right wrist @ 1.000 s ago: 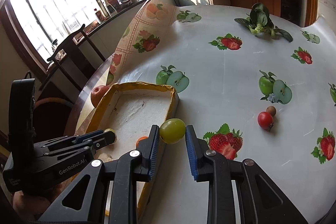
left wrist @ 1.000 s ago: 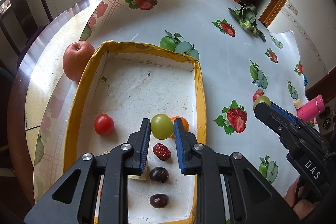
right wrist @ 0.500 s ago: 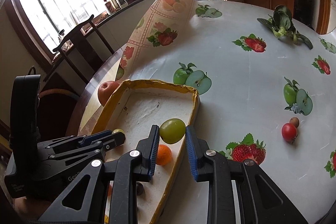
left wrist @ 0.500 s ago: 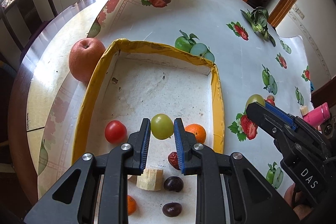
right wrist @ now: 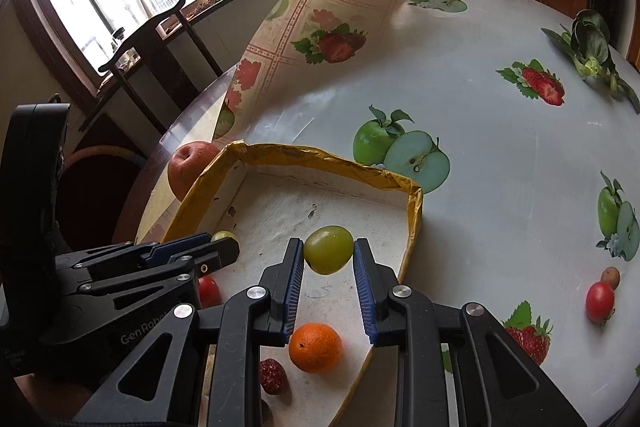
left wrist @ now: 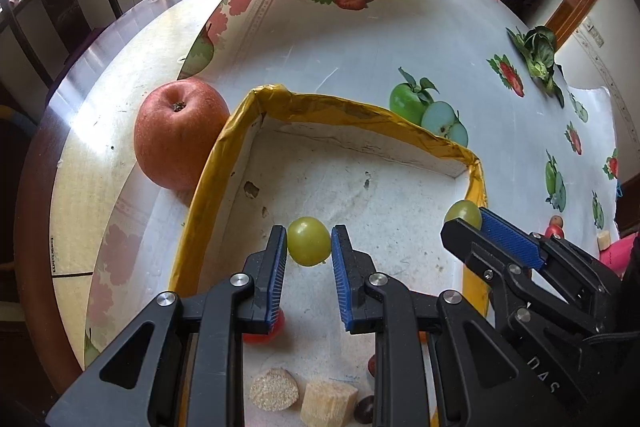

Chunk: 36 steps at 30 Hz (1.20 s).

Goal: Organize fruits
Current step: 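Carry both grapes into the tray and open both tools, then withdraw both tools to the last tomato and kiwi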

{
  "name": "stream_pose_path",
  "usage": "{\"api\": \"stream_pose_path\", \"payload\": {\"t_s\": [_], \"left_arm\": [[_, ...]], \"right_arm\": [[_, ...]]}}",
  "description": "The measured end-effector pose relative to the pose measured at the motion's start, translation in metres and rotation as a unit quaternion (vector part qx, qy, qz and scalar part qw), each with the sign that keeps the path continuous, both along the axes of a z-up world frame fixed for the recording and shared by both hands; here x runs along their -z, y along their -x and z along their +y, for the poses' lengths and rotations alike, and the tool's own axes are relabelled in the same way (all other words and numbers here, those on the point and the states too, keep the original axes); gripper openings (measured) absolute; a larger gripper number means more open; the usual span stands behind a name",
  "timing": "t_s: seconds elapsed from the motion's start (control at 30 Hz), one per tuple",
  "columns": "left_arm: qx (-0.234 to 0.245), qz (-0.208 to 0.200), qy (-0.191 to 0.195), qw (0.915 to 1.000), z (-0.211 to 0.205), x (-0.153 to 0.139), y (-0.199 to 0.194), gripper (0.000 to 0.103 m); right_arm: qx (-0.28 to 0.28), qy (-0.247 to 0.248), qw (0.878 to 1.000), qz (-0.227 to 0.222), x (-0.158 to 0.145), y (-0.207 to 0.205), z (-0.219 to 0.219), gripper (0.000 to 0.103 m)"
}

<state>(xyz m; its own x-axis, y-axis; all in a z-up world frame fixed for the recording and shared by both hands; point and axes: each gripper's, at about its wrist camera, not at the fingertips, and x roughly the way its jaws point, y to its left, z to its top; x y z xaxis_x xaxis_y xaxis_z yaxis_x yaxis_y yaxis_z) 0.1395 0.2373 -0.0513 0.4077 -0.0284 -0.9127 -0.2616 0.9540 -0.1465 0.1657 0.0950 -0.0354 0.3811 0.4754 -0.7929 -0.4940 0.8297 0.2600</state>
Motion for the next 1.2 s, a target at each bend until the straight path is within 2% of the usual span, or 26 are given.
{"api": "stream_pose_path", "payload": {"t_s": [0.27,0.43,0.47,0.57,0.6,0.8,1.03,1.2], "left_arm": [[0.006,0.020,-0.001,0.9998,-0.004,0.022,-0.005,0.021],[0.004,0.017,-0.003,0.9999,-0.005,0.021,-0.007,0.022],[0.001,0.018,-0.001,0.9998,-0.004,0.021,-0.007,0.024],[-0.014,0.022,-0.003,0.9996,0.001,0.022,-0.005,0.039],[-0.016,0.022,-0.002,0.9996,0.001,0.022,-0.004,0.039],[-0.015,0.024,-0.006,0.9996,-0.001,0.017,0.003,0.040],[-0.003,0.002,0.001,1.0000,-0.015,-0.004,0.013,0.040],[0.011,-0.007,0.006,0.9999,-0.031,-0.014,0.018,0.040]], "right_arm": [[-0.026,0.031,0.999,0.014,0.027,-0.005,0.018,0.026],[-0.030,0.043,0.998,0.023,0.036,-0.007,0.021,0.028],[-0.030,0.043,0.998,0.021,0.036,-0.006,0.022,0.028],[-0.029,0.042,0.998,0.024,0.036,-0.007,0.020,0.027],[-0.029,0.040,0.998,0.026,0.036,-0.008,0.019,0.027],[-0.020,0.030,0.999,0.017,0.024,-0.004,0.012,0.044],[-0.002,0.000,1.000,0.001,-0.005,0.009,-0.014,0.048],[0.026,-0.011,1.000,0.001,-0.016,0.016,-0.046,0.049]]}}
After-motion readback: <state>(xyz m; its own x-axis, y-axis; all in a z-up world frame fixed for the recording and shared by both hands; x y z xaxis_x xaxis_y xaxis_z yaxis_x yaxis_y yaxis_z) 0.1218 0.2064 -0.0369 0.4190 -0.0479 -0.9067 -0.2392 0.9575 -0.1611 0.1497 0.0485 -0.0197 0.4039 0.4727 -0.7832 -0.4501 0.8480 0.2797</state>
